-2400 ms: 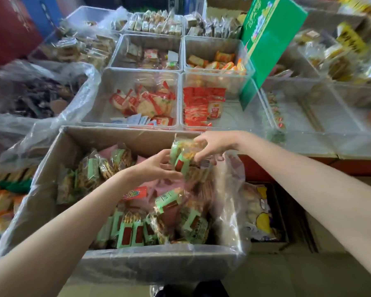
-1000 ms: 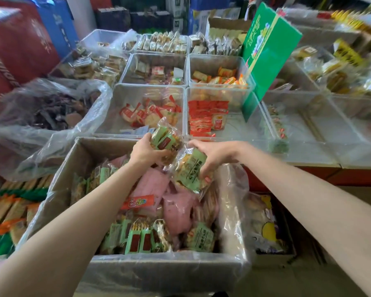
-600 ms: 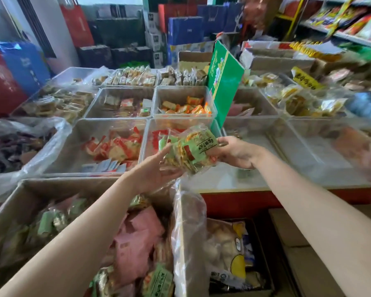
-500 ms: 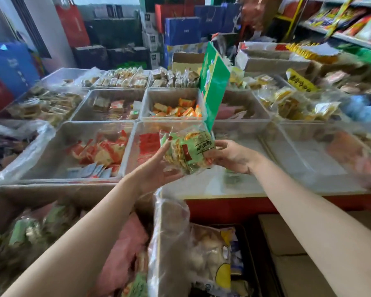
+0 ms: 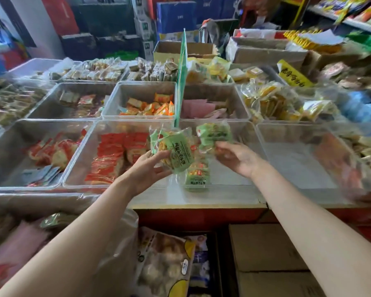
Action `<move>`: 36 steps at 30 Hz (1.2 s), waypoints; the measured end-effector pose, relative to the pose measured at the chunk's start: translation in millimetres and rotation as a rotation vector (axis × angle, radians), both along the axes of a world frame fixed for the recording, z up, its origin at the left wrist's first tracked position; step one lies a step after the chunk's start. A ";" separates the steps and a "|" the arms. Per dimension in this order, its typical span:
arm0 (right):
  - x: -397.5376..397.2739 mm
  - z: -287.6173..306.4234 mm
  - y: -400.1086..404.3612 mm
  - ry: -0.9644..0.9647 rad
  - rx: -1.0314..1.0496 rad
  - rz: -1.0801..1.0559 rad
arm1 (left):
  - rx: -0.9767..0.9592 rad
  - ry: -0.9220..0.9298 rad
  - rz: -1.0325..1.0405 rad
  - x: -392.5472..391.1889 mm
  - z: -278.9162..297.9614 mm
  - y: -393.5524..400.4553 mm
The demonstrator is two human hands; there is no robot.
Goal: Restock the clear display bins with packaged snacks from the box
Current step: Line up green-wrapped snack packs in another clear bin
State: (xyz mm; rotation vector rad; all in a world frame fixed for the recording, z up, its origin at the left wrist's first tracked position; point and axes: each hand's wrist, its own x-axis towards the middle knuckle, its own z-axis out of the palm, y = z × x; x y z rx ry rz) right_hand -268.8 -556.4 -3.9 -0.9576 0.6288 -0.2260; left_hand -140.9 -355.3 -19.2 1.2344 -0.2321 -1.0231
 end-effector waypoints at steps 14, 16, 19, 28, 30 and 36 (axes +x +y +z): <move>9.4 10.6 -54.4 -0.098 -0.247 0.391 | 0.033 0.023 0.026 -6.2 -15.6 -45.5; 9.8 9.1 -61.8 -0.151 -0.136 0.420 | 0.036 0.011 0.027 -5.2 -15.8 -45.2; 9.7 5.0 -64.3 -0.164 -0.081 0.456 | 0.036 -0.014 0.047 -4.4 -16.4 -44.5; 12.7 -20.0 -40.7 -0.127 0.006 0.471 | -0.102 0.000 0.058 -11.2 -11.9 -56.8; 12.0 -21.6 -42.8 -0.113 -0.041 0.492 | -0.134 0.020 0.022 -8.3 -12.0 -53.7; 2.9 -27.0 -54.6 -0.118 -0.017 0.471 | -0.203 0.062 0.076 0.8 -15.0 -48.9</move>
